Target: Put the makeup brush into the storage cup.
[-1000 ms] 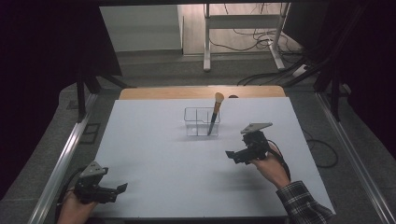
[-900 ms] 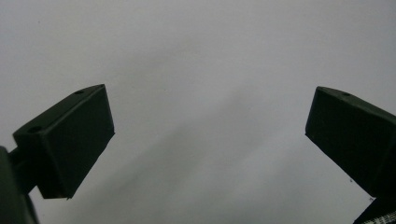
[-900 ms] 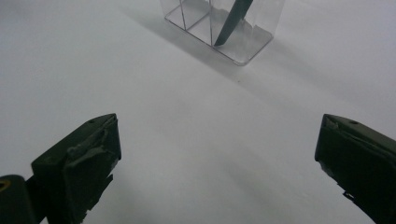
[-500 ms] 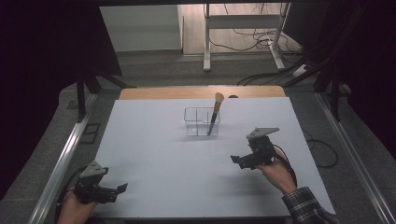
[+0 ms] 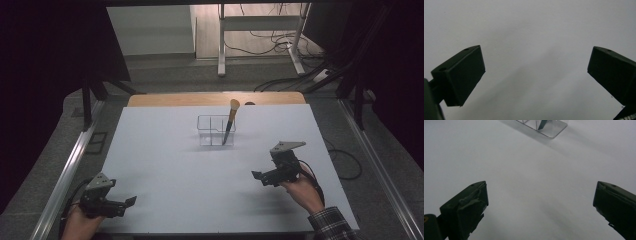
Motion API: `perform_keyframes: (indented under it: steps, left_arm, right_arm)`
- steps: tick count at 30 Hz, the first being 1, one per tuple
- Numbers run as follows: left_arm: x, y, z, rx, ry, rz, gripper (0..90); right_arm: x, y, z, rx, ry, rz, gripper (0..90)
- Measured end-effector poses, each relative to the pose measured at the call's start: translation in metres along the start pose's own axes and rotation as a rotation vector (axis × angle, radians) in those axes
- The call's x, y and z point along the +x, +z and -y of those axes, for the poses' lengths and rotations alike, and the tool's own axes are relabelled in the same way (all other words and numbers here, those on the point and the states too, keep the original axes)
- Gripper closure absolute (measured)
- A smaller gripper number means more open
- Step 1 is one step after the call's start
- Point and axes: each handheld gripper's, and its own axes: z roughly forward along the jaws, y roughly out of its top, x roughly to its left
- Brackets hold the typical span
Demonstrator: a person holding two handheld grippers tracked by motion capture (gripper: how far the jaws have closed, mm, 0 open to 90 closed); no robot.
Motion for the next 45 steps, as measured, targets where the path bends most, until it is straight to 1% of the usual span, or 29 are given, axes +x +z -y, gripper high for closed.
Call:
perform_keyframes:
  steps: [11, 25, 34, 45]
  left_arm:
    - [0.0, 0.0, 0.0, -0.001, -0.001, 0.0, 1.7]
    - [0.001, 0.0, 0.0, -0.005, -0.009, 0.002, 1.6]
    - [0.001, 0.0, 0.0, -0.004, -0.01, 0.001, 1.6]
    - [0.001, 0.0, 0.0, -0.002, -0.012, 0.0, 1.6]
  right_arm:
    - [-0.001, -0.009, 0.008, 0.002, 0.005, 0.018, 0.0]
    - [-0.005, -0.021, 0.021, 0.003, 0.035, 0.033, 0.0]
    - [-0.006, -0.028, 0.03, 0.012, 0.034, 0.049, 0.0]
    - [-0.01, -0.037, 0.04, 0.016, 0.051, 0.067, 0.0]
